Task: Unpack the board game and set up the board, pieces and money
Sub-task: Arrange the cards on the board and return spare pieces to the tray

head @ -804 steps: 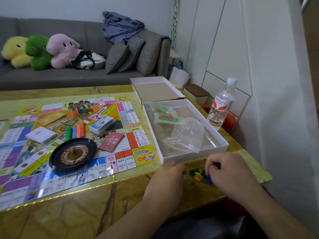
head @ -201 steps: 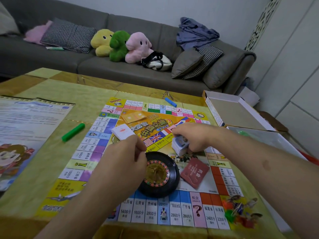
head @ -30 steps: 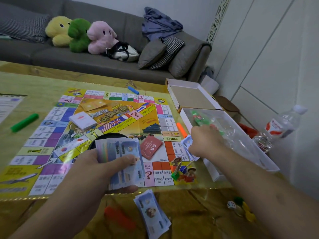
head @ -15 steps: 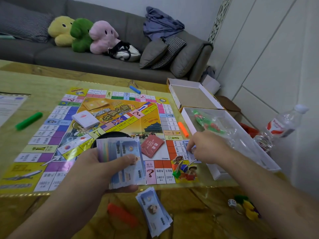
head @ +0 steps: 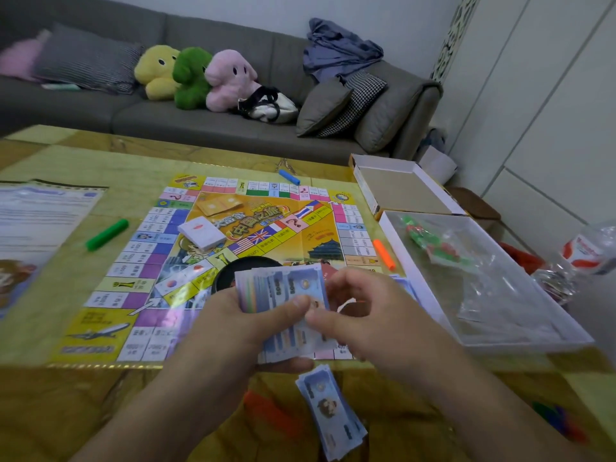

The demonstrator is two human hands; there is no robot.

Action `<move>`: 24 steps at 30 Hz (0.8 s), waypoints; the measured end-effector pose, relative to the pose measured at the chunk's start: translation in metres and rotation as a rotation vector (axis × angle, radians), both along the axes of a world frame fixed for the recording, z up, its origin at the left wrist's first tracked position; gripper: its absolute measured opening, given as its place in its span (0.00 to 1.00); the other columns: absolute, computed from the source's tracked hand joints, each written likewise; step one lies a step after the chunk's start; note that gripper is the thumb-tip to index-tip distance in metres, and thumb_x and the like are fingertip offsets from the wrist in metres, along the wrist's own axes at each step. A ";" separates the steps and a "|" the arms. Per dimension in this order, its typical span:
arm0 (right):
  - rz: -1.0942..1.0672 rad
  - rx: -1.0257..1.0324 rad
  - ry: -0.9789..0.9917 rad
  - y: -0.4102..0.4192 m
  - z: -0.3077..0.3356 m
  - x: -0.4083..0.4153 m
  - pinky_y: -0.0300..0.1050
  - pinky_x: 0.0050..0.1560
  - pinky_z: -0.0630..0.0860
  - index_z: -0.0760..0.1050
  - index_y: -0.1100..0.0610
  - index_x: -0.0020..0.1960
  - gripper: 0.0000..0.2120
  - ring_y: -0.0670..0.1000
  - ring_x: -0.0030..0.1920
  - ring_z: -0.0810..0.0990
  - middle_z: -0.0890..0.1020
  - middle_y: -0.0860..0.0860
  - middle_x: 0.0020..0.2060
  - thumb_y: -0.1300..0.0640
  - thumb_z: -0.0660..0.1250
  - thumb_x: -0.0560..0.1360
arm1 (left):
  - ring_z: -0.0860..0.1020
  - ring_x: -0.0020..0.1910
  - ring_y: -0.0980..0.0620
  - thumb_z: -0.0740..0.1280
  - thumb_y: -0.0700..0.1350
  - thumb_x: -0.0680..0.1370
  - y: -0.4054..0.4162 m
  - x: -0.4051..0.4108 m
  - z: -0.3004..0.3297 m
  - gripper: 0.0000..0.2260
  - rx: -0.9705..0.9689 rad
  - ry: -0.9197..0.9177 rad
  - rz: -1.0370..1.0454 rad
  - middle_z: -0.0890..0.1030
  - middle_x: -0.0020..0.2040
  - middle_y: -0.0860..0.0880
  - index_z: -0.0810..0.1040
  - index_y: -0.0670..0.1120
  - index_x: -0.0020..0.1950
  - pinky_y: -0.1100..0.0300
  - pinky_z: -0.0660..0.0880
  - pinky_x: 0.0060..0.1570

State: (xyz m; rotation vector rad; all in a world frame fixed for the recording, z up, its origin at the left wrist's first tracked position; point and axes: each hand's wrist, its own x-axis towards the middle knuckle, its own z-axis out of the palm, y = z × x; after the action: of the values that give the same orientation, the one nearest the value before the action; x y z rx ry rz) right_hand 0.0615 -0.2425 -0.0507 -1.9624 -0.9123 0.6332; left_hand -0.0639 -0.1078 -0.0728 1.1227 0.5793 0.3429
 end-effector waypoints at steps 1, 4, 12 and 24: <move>-0.023 0.001 -0.027 0.005 -0.009 -0.004 0.42 0.37 0.80 0.81 0.47 0.52 0.12 0.44 0.39 0.84 0.85 0.47 0.46 0.41 0.76 0.75 | 0.88 0.43 0.41 0.76 0.43 0.73 -0.001 0.000 0.000 0.13 -0.006 -0.005 -0.008 0.88 0.46 0.40 0.84 0.40 0.55 0.51 0.84 0.31; -0.135 0.048 -0.024 0.010 -0.020 -0.005 0.40 0.36 0.77 0.82 0.50 0.51 0.06 0.42 0.33 0.80 0.86 0.49 0.45 0.50 0.76 0.77 | 0.88 0.45 0.40 0.73 0.43 0.77 0.003 -0.003 0.000 0.09 -0.062 -0.005 -0.023 0.88 0.48 0.40 0.84 0.42 0.56 0.43 0.86 0.37; -0.151 0.103 0.099 0.011 -0.026 -0.009 0.46 0.34 0.81 0.84 0.49 0.52 0.05 0.57 0.40 0.86 0.87 0.51 0.44 0.54 0.76 0.78 | 0.88 0.44 0.38 0.76 0.38 0.75 0.010 -0.006 -0.008 0.11 0.047 0.031 0.039 0.88 0.47 0.40 0.84 0.42 0.56 0.46 0.85 0.35; -0.140 0.048 0.058 0.016 -0.017 -0.011 0.38 0.37 0.82 0.81 0.47 0.55 0.12 0.43 0.45 0.87 0.87 0.45 0.46 0.57 0.78 0.76 | 0.88 0.41 0.39 0.77 0.37 0.73 0.008 -0.003 -0.008 0.10 0.067 0.062 0.091 0.88 0.44 0.40 0.84 0.40 0.54 0.44 0.85 0.34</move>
State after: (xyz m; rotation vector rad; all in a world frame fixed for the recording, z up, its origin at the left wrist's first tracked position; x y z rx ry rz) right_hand 0.0504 -0.2262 -0.0680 -1.9356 -0.7406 0.5797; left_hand -0.0667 -0.0998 -0.0809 1.1775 0.6794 0.4092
